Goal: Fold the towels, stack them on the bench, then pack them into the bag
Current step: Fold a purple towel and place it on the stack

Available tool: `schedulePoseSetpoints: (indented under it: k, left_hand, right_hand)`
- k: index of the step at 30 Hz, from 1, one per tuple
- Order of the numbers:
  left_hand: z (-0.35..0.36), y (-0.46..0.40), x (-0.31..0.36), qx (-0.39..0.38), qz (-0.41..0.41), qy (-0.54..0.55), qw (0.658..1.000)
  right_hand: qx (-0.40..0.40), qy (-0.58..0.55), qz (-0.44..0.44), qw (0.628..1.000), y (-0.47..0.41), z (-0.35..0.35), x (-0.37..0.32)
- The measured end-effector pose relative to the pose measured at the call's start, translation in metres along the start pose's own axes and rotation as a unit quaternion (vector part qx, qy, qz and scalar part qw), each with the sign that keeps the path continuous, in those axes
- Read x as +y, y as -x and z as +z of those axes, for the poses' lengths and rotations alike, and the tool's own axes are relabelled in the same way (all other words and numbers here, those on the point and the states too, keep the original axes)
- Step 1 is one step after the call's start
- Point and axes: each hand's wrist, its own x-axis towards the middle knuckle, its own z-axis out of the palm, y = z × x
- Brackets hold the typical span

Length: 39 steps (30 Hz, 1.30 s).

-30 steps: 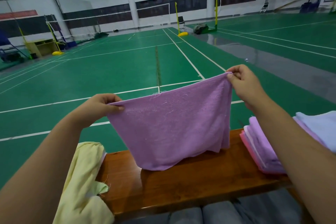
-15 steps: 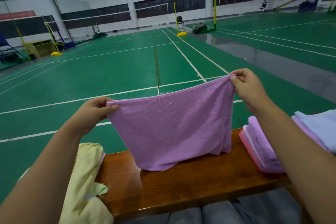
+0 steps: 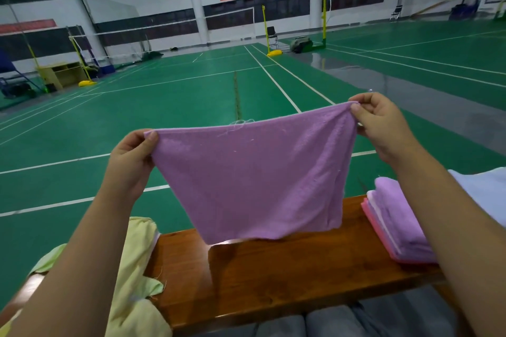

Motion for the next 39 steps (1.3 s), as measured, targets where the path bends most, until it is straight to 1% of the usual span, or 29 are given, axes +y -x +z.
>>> schedulePoseSetpoints:
  k: [4,9,14,16,20,23,26,28,30,32,35,37,39]
  left_hand:
    - [0.002,0.001,-0.008,0.017,-0.002,-0.043,0.999]
    - [0.003,-0.013,0.012,0.016,0.046,-0.022,0.999]
    - [0.003,-0.016,0.014,0.026,0.030,-0.029,0.999]
    - [0.002,-0.011,0.014,0.021,0.015,-0.009,1.000]
    - [-0.002,0.001,0.017,0.009,-0.015,0.019,1.000]
    - [0.000,0.006,0.011,0.036,-0.055,0.053,0.996]
    - [0.005,0.016,-0.013,0.075,-0.142,0.046,0.986]
    - [0.015,0.034,-0.034,0.081,-0.209,0.034,0.974]
    - [0.035,0.062,-0.053,0.065,-0.249,0.034,0.966]
    - [0.064,0.099,-0.062,0.048,-0.269,0.017,0.962]
    - [0.099,0.146,-0.077,0.029,-0.289,-0.054,0.955]
    - [0.113,0.166,-0.085,0.014,-0.274,-0.077,0.958]
    - [0.120,0.181,-0.091,-0.002,-0.267,-0.100,0.959]
  right_hand:
    - [-0.017,0.036,0.007,0.999,0.000,0.003,0.006]
    - [-0.002,0.010,-0.056,0.998,-0.007,0.001,-0.015]
    - [-0.034,0.046,-0.033,0.998,-0.011,0.004,-0.021]
    - [-0.036,0.024,-0.025,0.999,-0.006,0.003,-0.021]
    - [-0.051,-0.063,-0.015,0.997,0.004,-0.004,-0.026]
    - [-0.043,-0.103,0.034,0.993,0.007,0.001,-0.018]
    - [0.014,-0.110,0.148,0.983,0.013,0.016,0.010]
    - [0.053,-0.143,0.213,0.965,0.027,0.030,0.029]
    - [0.062,-0.156,0.237,0.957,0.052,0.046,0.046]
    - [0.054,-0.128,0.234,0.962,0.084,0.063,0.060]
    - [0.002,0.009,0.182,0.983,0.135,0.086,0.073]
    - [-0.034,0.054,0.128,0.990,0.162,0.095,0.072]
    - [-0.065,0.089,0.102,0.989,0.181,0.098,0.072]
